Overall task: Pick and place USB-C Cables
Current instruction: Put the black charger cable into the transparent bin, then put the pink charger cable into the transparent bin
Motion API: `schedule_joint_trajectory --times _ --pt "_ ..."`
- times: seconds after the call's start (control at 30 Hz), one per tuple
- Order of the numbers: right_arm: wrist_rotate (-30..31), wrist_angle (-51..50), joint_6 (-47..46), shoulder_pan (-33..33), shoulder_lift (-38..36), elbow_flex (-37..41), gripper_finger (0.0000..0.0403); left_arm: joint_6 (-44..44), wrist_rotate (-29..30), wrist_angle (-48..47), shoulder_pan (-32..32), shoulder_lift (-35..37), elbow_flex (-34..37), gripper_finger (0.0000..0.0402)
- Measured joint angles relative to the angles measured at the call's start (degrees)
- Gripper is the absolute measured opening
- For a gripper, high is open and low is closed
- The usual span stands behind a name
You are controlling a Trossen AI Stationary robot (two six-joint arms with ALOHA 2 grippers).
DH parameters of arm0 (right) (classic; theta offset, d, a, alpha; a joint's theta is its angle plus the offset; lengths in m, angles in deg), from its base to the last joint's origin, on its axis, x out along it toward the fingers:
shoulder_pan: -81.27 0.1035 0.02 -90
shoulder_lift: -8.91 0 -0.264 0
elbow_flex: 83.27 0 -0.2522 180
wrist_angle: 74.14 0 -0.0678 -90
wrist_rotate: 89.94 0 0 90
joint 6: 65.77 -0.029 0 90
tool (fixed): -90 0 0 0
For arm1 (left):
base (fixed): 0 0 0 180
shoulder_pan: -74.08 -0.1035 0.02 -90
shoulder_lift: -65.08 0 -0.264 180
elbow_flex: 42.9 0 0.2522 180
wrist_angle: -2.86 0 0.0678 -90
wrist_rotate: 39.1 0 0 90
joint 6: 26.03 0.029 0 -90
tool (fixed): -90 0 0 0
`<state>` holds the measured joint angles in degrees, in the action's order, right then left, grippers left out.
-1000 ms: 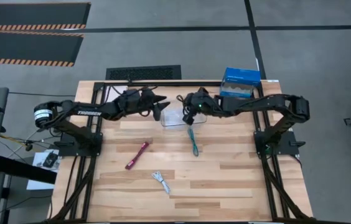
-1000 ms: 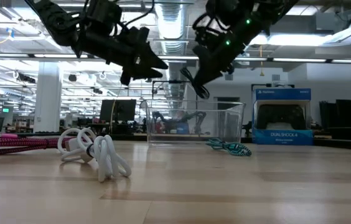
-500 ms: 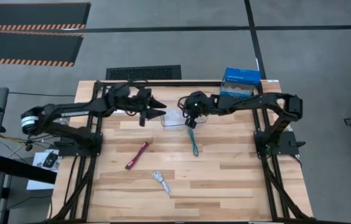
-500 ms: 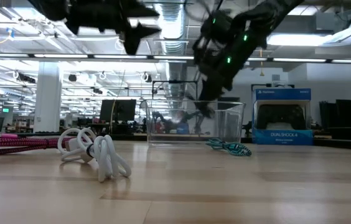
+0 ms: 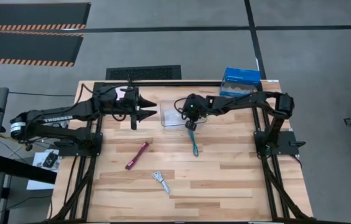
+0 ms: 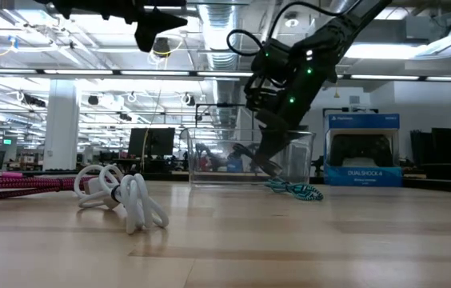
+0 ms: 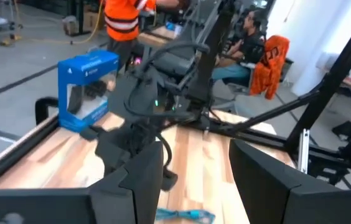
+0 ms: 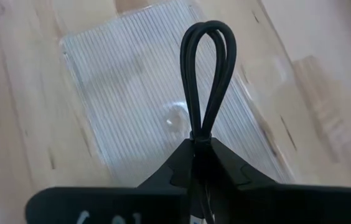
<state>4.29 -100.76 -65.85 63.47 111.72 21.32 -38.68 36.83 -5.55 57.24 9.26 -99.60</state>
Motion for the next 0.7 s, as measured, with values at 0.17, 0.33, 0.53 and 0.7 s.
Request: schedule_joint_trajectory --times 0.17,0.33,0.53,0.7 --pt "0.0 -0.4 0.2 -0.3 0.0 0.0 0.0057 0.0 0.3 -1.0 0.1 -0.5 0.0 0.0173" --pt "0.0 -0.5 0.3 -0.3 0.0 0.0 0.0075 0.0 0.6 -1.6 0.1 -0.5 0.0 0.0173" --pt "0.0 -0.5 0.2 -0.6 0.0 0.0 0.0107 0.2 1.3 -3.3 0.1 -0.5 0.0 0.0173" --pt "0.0 -2.0 -0.1 -0.7 -0.3 -0.8 0.0142 0.0 1.8 -6.2 0.1 -0.5 0.0 0.0173"
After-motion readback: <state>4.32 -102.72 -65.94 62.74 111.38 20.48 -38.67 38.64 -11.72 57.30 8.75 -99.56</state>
